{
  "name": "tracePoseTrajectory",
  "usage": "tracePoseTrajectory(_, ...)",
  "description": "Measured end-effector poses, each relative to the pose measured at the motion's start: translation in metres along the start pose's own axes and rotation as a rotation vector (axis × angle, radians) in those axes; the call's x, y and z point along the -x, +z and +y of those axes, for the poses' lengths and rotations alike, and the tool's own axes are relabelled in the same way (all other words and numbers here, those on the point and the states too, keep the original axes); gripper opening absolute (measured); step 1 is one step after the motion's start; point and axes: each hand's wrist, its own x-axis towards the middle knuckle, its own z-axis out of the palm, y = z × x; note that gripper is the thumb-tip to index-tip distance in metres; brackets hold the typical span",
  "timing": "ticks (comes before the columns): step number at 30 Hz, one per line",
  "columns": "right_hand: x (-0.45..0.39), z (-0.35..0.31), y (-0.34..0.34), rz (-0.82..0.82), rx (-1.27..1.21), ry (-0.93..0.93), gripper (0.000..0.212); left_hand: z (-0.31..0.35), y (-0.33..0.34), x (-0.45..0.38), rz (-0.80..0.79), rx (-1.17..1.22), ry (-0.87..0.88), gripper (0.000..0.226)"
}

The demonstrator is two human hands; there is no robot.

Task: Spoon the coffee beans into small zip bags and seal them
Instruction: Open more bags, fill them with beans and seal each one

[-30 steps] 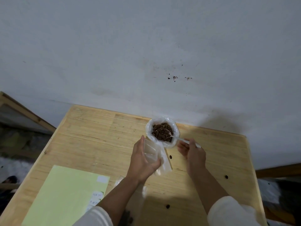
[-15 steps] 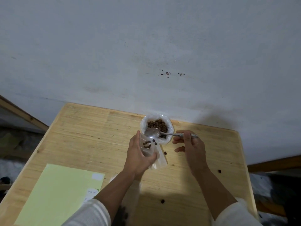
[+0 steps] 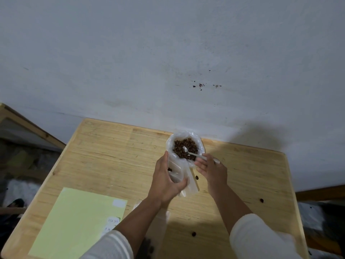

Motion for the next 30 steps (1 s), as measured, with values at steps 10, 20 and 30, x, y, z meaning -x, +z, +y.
tracePoseTrajectory(10, 0.021, -0.039, -0.026, -0.136, 0.138, -0.237, 0.028, -0.001, 0.000, -0.002, 0.007, 0.020, 0.004, 0.106)
tracePoseTrajectory(20, 0.018, -0.033, -0.021, 0.112, 0.469, -0.619, 0.023, 0.000, 0.001, -0.003, 0.004, 0.024, 0.000, 0.108)
tracePoseTrajectory(30, 0.000, 0.001, 0.002, -0.028, 0.048, -0.013, 0.019, -0.001, 0.001, -0.006, -0.014, 0.018, 0.004, 0.108)
